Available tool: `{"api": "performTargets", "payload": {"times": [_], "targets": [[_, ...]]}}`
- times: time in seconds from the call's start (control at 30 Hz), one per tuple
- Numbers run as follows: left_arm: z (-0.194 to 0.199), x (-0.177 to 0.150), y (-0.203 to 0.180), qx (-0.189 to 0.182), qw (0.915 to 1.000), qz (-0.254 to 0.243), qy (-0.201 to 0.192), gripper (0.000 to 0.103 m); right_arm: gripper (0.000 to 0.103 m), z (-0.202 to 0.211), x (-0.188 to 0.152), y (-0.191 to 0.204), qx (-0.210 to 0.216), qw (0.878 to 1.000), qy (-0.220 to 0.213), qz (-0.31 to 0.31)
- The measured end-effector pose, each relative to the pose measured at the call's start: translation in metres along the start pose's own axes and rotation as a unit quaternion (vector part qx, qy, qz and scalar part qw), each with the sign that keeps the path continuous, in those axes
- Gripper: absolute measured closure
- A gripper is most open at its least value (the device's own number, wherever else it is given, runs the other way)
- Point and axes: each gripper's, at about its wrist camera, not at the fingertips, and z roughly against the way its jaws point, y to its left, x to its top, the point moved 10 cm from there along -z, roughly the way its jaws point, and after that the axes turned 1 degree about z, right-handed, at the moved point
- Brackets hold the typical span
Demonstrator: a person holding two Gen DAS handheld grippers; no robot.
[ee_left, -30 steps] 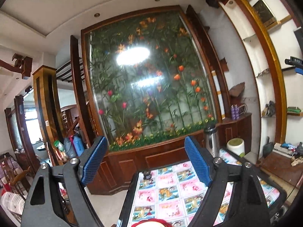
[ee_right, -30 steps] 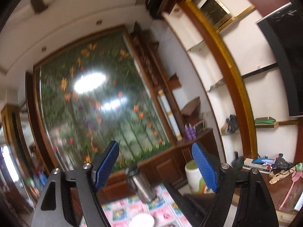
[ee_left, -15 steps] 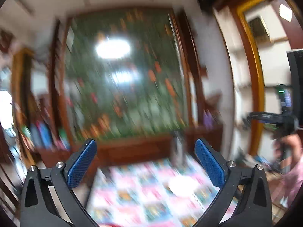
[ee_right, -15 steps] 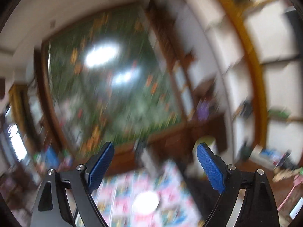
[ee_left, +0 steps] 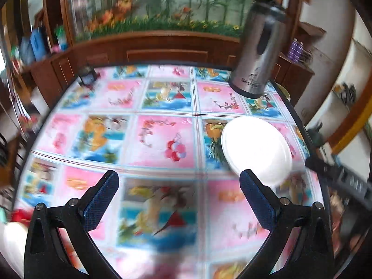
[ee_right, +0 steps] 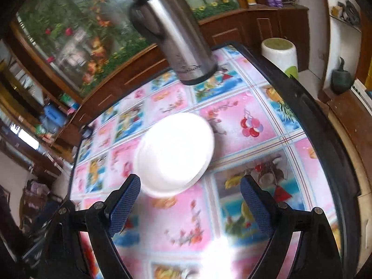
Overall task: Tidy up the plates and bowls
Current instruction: 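Grasp the white foam bowl by its rim with the left tool and lift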
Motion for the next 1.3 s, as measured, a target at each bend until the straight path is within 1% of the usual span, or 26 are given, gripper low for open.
{"api": "performTargets", "payload": {"times": [0.1,0.17,0.2,0.27,0.3,0.4,0.5,0.57,0.67,0.73,0.77,0.8,0.83,0.87,0.9,0.93,0.97,1.0,1.03,1.07,1.13,1.17,1.23,1.3], "targets": [[-0.029,0.003,-0.010,0.000,0.9998,0.015,0.009,0.000,0.013,-0.027,0.005,-0.012,0.003,1.000,-0.009,-0.020],[-0.049,0.004,-0.019,-0.001,0.9997,0.018,0.018,0.000,0.013,-0.038,0.009,-0.016,0.007,0.999,-0.013,-0.028],[-0.060,0.005,-0.024,-0.006,0.9995,0.019,0.024,0.000,0.013,-0.045,0.011,-0.016,0.009,0.999,-0.012,-0.032],[-0.066,0.007,-0.032,-0.014,0.9990,0.022,0.035,0.000,0.013,-0.060,0.011,-0.020,0.016,0.999,-0.010,-0.047],[-0.069,0.007,-0.036,-0.020,0.9987,0.023,0.041,0.000,0.013,-0.069,0.011,-0.022,0.026,0.998,-0.006,-0.057],[-0.077,0.007,-0.047,-0.032,0.9979,0.019,0.053,0.000,0.013,-0.082,0.010,-0.026,0.041,0.996,-0.001,-0.077],[-0.087,0.005,-0.053,-0.044,0.9967,0.022,0.064,0.000,0.013,-0.088,0.009,-0.022,0.045,0.996,0.006,-0.071],[-0.093,0.002,-0.055,-0.044,0.9964,0.019,0.070,0.000,0.013,-0.091,0.008,-0.017,0.042,0.997,0.005,-0.062],[-0.098,0.000,-0.054,-0.032,0.9973,0.013,0.065,0.001,0.013,-0.094,0.006,-0.020,0.030,0.998,0.005,-0.063],[-0.101,-0.002,-0.053,-0.028,0.9974,0.011,0.066,0.012,0.015,-0.095,0.005,-0.023,0.034,0.997,0.003,-0.074],[-0.102,-0.003,-0.053,-0.027,0.9973,0.007,0.068,0.027,0.017,-0.096,0.005,-0.025,0.034,0.996,0.003,-0.077],[-0.104,-0.007,-0.054,-0.027,0.9970,0.001,0.072,0.045,0.025,-0.096,0.004,-0.026,0.032,0.996,0.003,-0.079],[-0.106,-0.009,-0.054,-0.029,0.9966,0.000,0.077,0.053,0.034,-0.098,0.004,-0.027,0.033,0.996,0.004,-0.081],[-0.108,-0.012,-0.056,-0.038,0.9959,0.000,0.083,0.066,0.039,-0.101,0.002,-0.027,0.039,0.996,0.009,-0.084],[-0.108,-0.013,-0.058,-0.052,0.9951,0.002,0.084,0.074,0.054,-0.103,0.000,-0.027,0.042,0.995,0.014,-0.085],[-0.107,-0.013,-0.060,-0.058,0.9949,0.001,0.083,0.078,0.069,-0.107,-0.002,-0.026,0.050,0.995,0.020,-0.089],[-0.104,-0.014,-0.062,-0.059,0.9949,-0.005,0.082,0.088,0.072,-0.109,-0.004,-0.025,0.065,0.993,0.024,-0.098],[-0.101,-0.016,-0.067,-0.064,0.9946,-0.015,0.080,0.092,0.076,-0.110,-0.005,-0.024,0.072,0.992,0.027,-0.103],[-0.098,-0.017,-0.069,-0.062,0.9947,-0.022,0.078,0.092,0.086,-0.110,-0.006,-0.021,0.077,0.991,0.031,-0.103],[-0.094,-0.018,-0.069,-0.058,0.9952,-0.029,0.073,0.092,0.092,-0.110,-0.007,-0.018,0.078,0.992,0.030,-0.098],[-0.088,-0.020,-0.066,-0.061,0.9953,-0.026,0.071,0.092,0.095,-0.108,-0.008,-0.012,0.062,0.994,0.023,-0.085],[-0.083,-0.022,-0.062,-0.064,0.9952,-0.021,0.071,0.092,0.095,-0.106,-0.009,-0.010,0.062,0.994,0.022,-0.084],[-0.074,-0.023,-0.056,-0.063,0.9956,-0.023,0.066,0.092,0.096,-0.103,-0.012,-0.004,0.074,0.993,0.025,-0.088],[-0.057,-0.024,-0.047,-0.053,0.9969,-0.029,0.050,0.092,0.096,-0.098,-0.019,0.004,0.082,0.993,0.025,-0.086]]}}
